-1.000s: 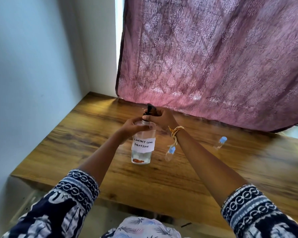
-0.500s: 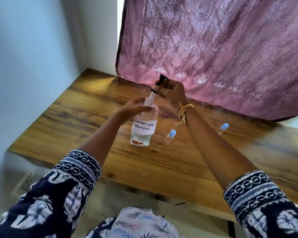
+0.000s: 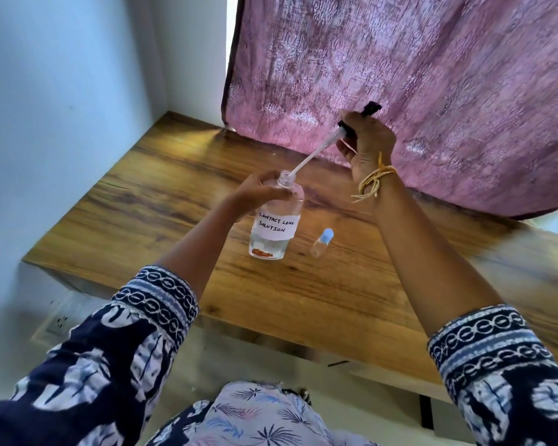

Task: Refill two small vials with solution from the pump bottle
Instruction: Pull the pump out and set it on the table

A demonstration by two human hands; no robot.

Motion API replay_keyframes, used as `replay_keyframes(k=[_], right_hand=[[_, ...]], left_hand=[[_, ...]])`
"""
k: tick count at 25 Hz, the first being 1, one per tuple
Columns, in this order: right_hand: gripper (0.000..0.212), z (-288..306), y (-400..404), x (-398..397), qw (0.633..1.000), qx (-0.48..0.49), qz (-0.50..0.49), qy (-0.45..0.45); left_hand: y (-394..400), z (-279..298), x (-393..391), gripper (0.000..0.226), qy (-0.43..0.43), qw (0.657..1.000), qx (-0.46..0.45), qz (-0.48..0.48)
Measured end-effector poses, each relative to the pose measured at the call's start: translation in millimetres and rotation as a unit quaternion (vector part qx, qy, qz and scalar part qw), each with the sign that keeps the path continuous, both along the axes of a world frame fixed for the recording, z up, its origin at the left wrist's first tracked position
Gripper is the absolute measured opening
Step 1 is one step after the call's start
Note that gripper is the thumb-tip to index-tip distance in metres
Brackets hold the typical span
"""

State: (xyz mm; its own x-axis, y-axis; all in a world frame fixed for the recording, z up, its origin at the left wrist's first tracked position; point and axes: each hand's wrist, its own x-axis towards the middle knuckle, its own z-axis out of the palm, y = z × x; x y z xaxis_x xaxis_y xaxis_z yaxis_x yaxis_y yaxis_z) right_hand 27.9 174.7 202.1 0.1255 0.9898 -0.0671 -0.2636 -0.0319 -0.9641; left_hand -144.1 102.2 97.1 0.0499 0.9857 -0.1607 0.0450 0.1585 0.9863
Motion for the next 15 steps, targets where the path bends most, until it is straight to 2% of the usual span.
replay_keyframes(k=[4, 9, 11, 15], right_hand=[[0.009, 18, -1, -4, 0.997, 0.065, -0.021, -0.036], [0.008, 41, 6, 11, 0.988, 0.103, -0.103, -0.046], [0.008, 44, 9, 18, 0.987, 0.091, -0.126, -0.033], [0.014, 31, 13, 31, 0.991, -0.015, -0.133, 0.028]], left_hand=[[-4, 8, 1, 0.059, 0.005, 1.0, -0.001, 0.007], [-6, 12, 0, 0.056, 0.011, 1.0, -0.013, 0.006], [-5, 11, -3, 0.046, 0.007, 1.0, -0.013, 0.011], [-3, 14, -2, 0.055, 0.008, 1.0, -0.02, -0.008]])
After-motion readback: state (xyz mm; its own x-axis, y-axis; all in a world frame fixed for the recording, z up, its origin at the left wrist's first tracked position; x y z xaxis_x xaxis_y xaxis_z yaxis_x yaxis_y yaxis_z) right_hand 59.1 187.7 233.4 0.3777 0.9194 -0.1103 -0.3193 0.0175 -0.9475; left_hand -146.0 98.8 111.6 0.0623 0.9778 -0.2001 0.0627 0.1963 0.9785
